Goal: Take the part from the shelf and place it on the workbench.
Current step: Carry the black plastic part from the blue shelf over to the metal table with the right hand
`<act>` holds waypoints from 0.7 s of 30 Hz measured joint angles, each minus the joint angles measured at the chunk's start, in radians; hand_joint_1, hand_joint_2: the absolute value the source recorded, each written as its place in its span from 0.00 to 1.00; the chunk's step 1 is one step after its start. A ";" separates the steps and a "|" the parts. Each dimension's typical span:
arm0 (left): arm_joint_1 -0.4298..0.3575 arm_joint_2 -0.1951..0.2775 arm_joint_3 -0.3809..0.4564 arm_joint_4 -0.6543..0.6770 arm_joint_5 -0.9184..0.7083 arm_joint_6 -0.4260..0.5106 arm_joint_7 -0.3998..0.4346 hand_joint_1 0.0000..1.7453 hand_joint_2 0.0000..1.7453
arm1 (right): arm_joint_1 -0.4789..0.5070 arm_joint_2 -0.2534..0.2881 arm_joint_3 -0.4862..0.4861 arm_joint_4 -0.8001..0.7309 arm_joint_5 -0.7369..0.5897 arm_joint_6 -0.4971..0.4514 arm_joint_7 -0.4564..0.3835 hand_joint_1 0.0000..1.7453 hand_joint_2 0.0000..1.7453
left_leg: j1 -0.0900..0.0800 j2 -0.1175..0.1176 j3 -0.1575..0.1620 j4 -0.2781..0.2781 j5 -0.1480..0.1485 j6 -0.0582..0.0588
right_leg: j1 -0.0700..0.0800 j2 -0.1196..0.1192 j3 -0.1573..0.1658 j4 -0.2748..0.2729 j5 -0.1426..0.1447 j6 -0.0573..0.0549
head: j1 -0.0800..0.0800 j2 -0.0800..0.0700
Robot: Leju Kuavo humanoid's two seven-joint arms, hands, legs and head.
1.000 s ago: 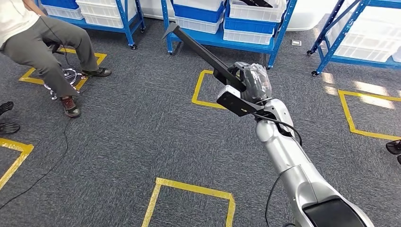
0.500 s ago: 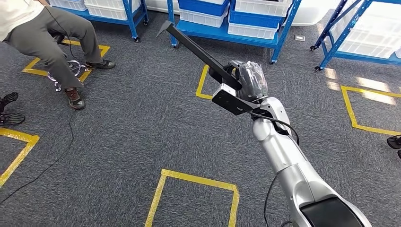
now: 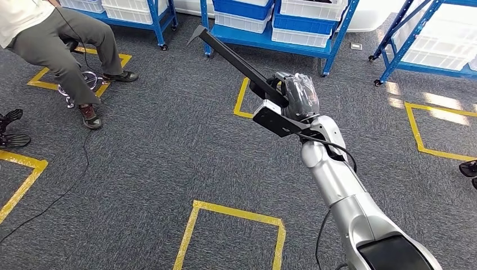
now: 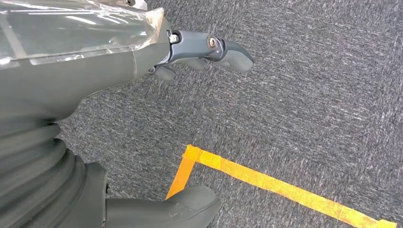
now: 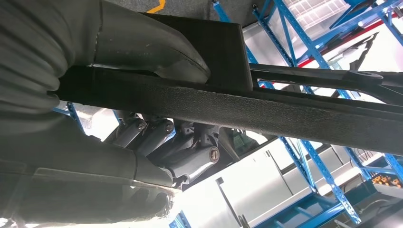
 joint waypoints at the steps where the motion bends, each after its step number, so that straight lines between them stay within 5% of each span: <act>1: 0.000 0.000 0.000 0.000 0.000 0.000 0.000 0.00 1.00 | 0.000 -0.001 -0.001 0.000 0.000 0.000 0.000 0.98 1.00 | 0.000 0.000 0.000 0.000 0.000 0.000 | 0.000 0.000 0.000 0.001 0.000 0.000 | 0.000 0.000; 9: 0.000 0.000 0.000 0.000 -0.002 -0.002 0.005 0.00 1.00 | 0.001 -0.005 -0.005 0.000 0.016 0.000 -0.005 0.98 1.00 | -0.002 0.001 -0.001 0.002 0.001 0.001 | -0.002 0.000 -0.003 0.003 0.001 0.002 | 0.000 0.000; 14: -0.001 0.001 0.000 0.000 -0.007 -0.003 0.009 0.00 1.00 | 0.003 -0.007 -0.002 -0.014 0.045 -0.006 -0.008 0.98 1.00 | 0.001 0.001 0.000 -0.012 0.010 0.020 | -0.009 0.000 -0.013 0.017 -0.007 0.009 | 0.000 0.000; 16: -0.001 0.000 0.000 0.000 -0.010 -0.004 0.010 0.00 1.00 | 0.004 -0.008 0.000 -0.021 0.048 -0.008 -0.009 0.98 1.00 | 0.005 0.002 0.003 -0.022 0.017 0.027 | -0.010 0.001 -0.039 0.070 -0.041 0.001 | 0.001 0.000; 19: -0.001 0.000 0.000 0.000 -0.012 -0.006 0.012 0.00 1.00 | 0.011 -0.011 0.002 -0.027 0.049 -0.009 -0.009 0.98 1.00 | 0.005 -0.001 -0.002 -0.022 0.020 0.029 | -0.010 0.004 -0.113 0.239 -0.117 -0.010 | 0.003 0.000; 21: -0.001 0.000 0.000 0.000 -0.013 -0.006 0.014 0.00 1.00 | 0.020 -0.012 0.003 -0.028 0.050 -0.009 -0.009 0.98 1.00 | 0.005 -0.006 -0.005 -0.022 0.022 0.026 | -0.010 0.006 -0.137 0.300 -0.135 -0.005 | 0.002 0.000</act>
